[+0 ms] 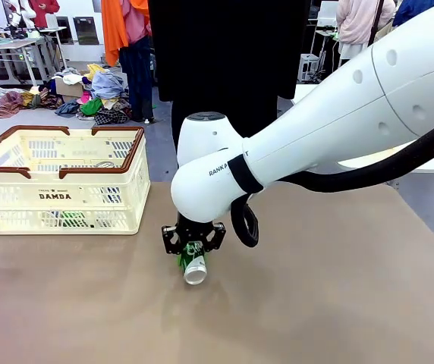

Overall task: Place the drinks into the Shopping basket.
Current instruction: Pick up one drink and place it into the Shopping basket.

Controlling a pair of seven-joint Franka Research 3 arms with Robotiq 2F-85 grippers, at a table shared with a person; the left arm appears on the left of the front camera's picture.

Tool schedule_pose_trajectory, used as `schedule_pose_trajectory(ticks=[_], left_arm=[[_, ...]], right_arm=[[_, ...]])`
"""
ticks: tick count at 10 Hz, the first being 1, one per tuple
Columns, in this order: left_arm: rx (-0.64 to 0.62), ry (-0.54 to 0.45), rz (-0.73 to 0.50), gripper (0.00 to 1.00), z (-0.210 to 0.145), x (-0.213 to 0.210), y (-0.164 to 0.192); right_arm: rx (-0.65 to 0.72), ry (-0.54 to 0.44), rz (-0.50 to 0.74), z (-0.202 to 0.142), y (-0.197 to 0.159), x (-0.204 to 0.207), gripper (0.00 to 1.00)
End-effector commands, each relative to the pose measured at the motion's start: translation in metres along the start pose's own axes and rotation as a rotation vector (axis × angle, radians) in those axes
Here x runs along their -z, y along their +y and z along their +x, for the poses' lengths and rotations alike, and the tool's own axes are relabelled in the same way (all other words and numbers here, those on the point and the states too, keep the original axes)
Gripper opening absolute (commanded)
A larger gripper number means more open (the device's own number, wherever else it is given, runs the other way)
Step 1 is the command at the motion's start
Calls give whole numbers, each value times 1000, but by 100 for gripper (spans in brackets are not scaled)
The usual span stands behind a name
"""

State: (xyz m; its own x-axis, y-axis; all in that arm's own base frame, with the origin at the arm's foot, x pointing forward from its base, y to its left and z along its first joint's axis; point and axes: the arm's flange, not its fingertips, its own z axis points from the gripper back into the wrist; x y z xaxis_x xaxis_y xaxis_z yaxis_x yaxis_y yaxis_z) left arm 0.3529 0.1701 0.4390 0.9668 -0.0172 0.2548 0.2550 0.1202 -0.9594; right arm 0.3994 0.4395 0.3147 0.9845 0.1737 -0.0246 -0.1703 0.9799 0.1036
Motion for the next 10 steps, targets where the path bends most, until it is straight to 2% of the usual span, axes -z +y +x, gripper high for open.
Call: schedule_pose_trajectory(ticks=[1,4,7,8,9,10], left_arm=[[-3,1,-8,100,-1,0,-4],[-3,1,-8,100,-1,0,-4],[-3,1,-8,100,-1,0,-4],[-3,1,-8,100,-1,0,-4],[-3,1,-8,100,-1,0,-4],[-3,1,-8,100,-1,0,-4]], right_arm=[[68,59,-51,4,15,0,0],[177,66,-56,10,20,8,0],[206,63,-62,8,23,11,0],[202,73,-60,8,23,12,8],[186,80,-58,9,24,12,64],[174,84,-56,8,25,12,100]])
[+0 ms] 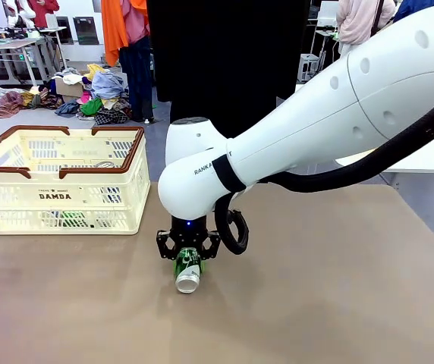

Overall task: Place the drinks into the Shopping basket.
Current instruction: Pick up one drink and place it into the Shopping basket.

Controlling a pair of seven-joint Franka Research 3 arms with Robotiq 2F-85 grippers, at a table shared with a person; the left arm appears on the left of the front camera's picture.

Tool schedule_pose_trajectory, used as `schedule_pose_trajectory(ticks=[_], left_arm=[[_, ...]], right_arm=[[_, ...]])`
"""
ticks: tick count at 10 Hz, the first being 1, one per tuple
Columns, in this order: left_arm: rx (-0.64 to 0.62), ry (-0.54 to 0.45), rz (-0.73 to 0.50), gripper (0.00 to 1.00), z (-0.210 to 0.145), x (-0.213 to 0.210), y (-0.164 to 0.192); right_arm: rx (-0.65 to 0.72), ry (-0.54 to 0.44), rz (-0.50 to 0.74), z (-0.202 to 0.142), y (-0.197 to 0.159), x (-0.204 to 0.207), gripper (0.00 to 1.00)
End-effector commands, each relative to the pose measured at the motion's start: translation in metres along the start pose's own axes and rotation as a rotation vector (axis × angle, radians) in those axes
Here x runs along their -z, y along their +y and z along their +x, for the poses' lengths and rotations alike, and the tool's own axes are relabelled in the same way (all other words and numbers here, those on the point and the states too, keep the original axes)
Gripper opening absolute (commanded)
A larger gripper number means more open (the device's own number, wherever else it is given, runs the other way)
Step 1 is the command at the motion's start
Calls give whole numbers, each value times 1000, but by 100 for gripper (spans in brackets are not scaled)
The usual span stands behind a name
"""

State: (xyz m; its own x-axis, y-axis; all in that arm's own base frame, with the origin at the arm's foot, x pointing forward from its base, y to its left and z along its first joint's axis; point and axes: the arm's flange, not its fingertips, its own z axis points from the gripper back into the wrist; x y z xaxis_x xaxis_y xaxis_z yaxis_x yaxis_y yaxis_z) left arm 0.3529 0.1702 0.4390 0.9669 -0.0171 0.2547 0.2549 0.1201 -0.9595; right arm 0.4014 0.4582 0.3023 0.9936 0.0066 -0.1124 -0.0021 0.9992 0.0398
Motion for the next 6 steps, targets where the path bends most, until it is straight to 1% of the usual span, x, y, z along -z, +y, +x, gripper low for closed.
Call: schedule_pose_trajectory(ticks=[1,4,6], left_arm=[[-3,1,-8,100,-1,0,-4],[-3,1,-8,100,-1,0,-4],[-3,1,-8,100,-1,0,-4]], right_arm=[[-11,14,3,1,8,-3,100],[-6,11,25,-3,3,-8,100],[-2,-2,11,-7,-8,-24,100]])
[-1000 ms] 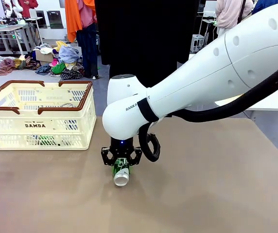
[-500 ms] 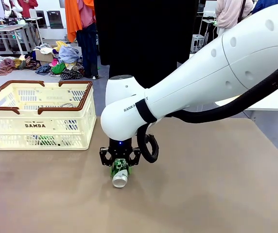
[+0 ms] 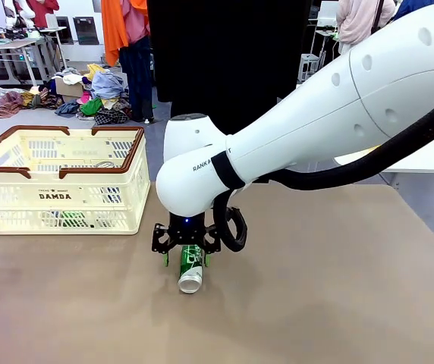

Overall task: Place the drinks into the Shopping basket.
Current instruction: Pick up one drink and place it into the Shopping basket.

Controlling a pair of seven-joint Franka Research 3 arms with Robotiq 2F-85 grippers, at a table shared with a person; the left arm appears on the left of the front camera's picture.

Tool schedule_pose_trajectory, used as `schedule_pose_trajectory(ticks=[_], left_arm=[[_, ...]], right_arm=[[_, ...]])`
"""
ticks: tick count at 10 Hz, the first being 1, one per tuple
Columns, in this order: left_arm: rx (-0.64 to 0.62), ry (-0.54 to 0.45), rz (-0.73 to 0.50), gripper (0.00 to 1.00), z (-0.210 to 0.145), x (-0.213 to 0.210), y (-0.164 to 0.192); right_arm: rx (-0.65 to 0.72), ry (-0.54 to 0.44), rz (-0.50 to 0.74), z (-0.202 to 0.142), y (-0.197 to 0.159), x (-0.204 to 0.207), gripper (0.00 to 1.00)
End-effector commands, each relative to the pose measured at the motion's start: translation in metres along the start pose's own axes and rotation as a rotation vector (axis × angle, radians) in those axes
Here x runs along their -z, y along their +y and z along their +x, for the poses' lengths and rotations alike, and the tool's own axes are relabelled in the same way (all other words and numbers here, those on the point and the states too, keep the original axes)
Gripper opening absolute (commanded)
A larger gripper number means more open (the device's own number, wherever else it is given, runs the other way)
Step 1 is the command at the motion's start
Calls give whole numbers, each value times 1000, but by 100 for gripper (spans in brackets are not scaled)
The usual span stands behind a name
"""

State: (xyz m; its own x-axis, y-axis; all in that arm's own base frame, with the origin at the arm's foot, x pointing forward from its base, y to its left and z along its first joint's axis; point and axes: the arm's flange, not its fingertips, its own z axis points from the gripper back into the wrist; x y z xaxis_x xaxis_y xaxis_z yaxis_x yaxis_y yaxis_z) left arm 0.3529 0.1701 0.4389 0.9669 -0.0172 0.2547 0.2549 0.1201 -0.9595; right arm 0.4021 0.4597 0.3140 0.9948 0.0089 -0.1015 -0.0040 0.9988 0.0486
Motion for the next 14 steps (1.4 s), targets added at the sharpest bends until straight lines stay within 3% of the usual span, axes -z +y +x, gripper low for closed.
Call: schedule_pose_trajectory(ticks=[1,5,7,10,11,14], left_arm=[[-3,1,-8,100,-1,0,-4],[-3,1,-8,100,-1,0,-4],[-3,1,-8,100,-1,0,-4],[-3,1,-8,100,-1,0,-4],[-3,1,-8,100,-1,0,-4],[-3,1,-8,100,-1,0,-4]], right_arm=[[-12,-1,2,-11,-19,-25,100],[-43,-9,21,-42,-106,-80,100],[-96,-19,149,-58,-190,-103,100],[-64,-65,563,-83,-340,-129,100],[53,-112,702,-98,-389,-132,100],[227,-89,1092,-121,-483,-113,100]])
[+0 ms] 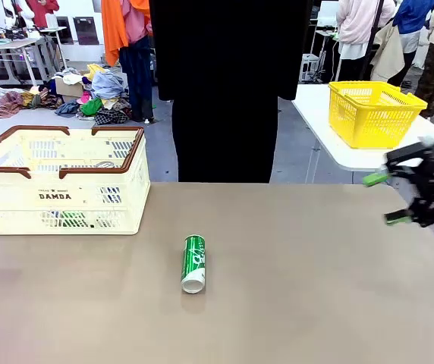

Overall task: Place the drinks into the Shopping basket.
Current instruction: Pick up one drink and place it into the Shopping basket.

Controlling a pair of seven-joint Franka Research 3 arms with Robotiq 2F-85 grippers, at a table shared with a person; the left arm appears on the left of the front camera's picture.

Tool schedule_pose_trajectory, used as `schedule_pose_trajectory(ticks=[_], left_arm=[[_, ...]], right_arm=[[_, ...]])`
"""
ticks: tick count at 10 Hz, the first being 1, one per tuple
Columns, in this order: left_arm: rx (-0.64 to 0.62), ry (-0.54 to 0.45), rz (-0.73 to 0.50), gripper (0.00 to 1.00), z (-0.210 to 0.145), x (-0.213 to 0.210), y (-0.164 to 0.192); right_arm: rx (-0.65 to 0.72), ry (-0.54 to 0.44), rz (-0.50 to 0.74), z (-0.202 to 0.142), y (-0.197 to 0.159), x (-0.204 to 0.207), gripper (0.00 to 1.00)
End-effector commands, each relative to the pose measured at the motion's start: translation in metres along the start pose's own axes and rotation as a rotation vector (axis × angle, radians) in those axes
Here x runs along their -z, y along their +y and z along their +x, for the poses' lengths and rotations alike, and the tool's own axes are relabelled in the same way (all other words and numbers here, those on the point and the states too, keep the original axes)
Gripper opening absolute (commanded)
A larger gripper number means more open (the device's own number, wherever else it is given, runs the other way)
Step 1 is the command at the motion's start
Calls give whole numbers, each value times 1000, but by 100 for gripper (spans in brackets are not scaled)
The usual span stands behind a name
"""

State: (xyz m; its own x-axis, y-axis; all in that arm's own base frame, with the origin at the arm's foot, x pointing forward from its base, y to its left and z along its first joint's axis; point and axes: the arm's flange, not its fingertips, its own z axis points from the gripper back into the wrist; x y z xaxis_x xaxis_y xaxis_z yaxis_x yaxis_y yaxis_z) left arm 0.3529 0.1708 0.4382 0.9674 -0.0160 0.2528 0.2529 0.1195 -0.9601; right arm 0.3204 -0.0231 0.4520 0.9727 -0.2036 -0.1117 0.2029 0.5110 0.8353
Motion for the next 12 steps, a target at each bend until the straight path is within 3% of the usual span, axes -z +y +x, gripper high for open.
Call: schedule_pose_trajectory(ticks=[1,3,4,5,12], left_arm=[[-1,2,-7,100,-1,1,-5],[-1,2,-7,100,-1,1,-5],[-1,2,-7,100,-1,1,-5],[-1,2,-7,100,-1,1,-5],[0,0,0,100,0,0,0]], right_arm=[[69,13,210,-17,-60,1,100],[1,14,357,-23,-100,-15,100],[123,-16,346,-24,-118,-11,100],[73,2,283,2,-74,-41,100],[73,2,283,2,-74,-41,100]])
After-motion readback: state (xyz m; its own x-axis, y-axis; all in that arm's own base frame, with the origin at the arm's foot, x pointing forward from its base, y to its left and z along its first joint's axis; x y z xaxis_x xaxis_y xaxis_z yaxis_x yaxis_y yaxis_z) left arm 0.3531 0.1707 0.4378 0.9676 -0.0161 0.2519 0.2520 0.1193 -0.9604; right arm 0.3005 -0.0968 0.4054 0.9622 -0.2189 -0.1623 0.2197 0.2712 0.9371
